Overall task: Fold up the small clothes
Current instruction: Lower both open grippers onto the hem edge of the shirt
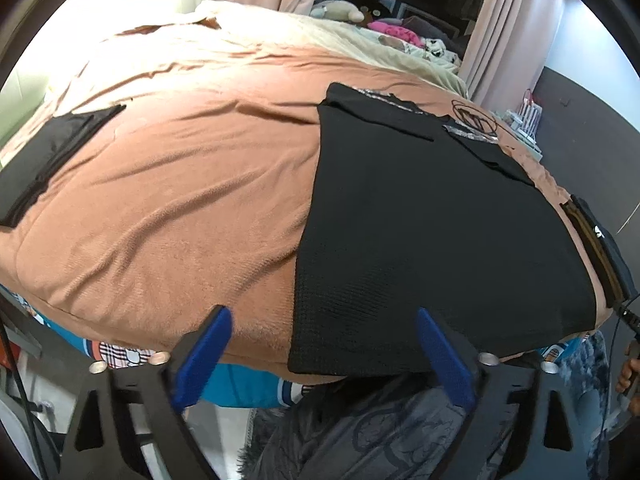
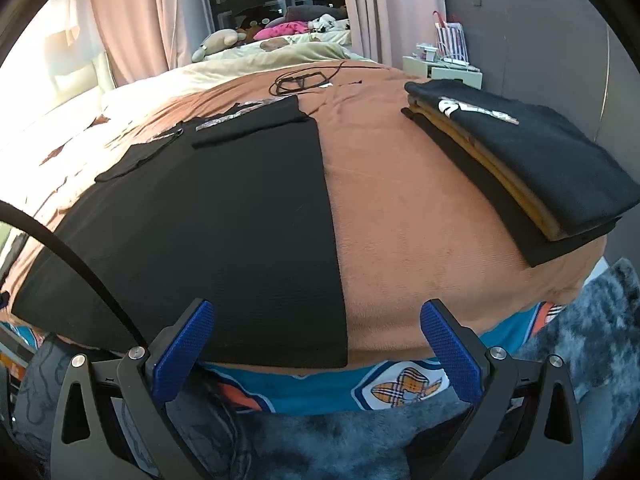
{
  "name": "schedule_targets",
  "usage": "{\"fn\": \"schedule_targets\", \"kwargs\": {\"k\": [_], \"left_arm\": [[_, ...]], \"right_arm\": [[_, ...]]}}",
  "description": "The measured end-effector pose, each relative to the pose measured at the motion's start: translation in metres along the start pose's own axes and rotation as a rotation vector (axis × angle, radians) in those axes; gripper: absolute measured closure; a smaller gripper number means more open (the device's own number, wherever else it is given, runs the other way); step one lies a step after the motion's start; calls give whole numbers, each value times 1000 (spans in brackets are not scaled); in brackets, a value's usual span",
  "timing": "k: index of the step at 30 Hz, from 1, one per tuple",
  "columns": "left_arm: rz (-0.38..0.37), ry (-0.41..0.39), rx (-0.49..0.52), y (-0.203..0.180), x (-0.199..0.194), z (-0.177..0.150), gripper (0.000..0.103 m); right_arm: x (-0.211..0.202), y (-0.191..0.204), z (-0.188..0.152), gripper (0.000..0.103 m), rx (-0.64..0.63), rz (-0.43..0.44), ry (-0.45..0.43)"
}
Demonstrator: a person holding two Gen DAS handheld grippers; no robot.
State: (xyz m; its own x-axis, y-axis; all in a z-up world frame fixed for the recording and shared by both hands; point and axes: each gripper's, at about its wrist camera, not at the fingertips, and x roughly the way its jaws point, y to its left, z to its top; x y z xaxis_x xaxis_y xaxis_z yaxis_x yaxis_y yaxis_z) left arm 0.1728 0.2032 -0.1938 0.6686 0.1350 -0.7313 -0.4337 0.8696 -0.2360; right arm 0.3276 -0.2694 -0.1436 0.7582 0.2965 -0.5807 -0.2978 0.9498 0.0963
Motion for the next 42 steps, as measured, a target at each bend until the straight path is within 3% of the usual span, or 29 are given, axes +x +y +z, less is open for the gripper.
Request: {"fn": "schedule_targets", "kwargs": {"k": [3,5,8,13,18,25,31,35,42], "left_arm": [[-23,28,-35,6,8,2,29],[-33,35,-52,8,12,3,35],[-59,49,-71,10,18,5,47],[-98,57,-95,11,23,7,54],[-163,72,-119,10,27,4,54],[-197,87,-159,19,19,-1,54],[-186,111,-190,31,10,-12,56],[-185,123,-230,38,11,-19,67],[-178,106,-250,40,10,-20,69]], "right_arm": [[8,-6,1,9,29,28,2],[17,-9,2,24,47,45,21],[30,-14,3,37,71,64,49],[40,-25,4,45,120,100,70],[36,-29,0,47,143,121,72],[33,-35,-7,47,163,136,82],[30,-51,-4,48,224,160,47],[42,-60,-4,59,250,203,54],[47,-67,-9,60,267,255,52]]}}
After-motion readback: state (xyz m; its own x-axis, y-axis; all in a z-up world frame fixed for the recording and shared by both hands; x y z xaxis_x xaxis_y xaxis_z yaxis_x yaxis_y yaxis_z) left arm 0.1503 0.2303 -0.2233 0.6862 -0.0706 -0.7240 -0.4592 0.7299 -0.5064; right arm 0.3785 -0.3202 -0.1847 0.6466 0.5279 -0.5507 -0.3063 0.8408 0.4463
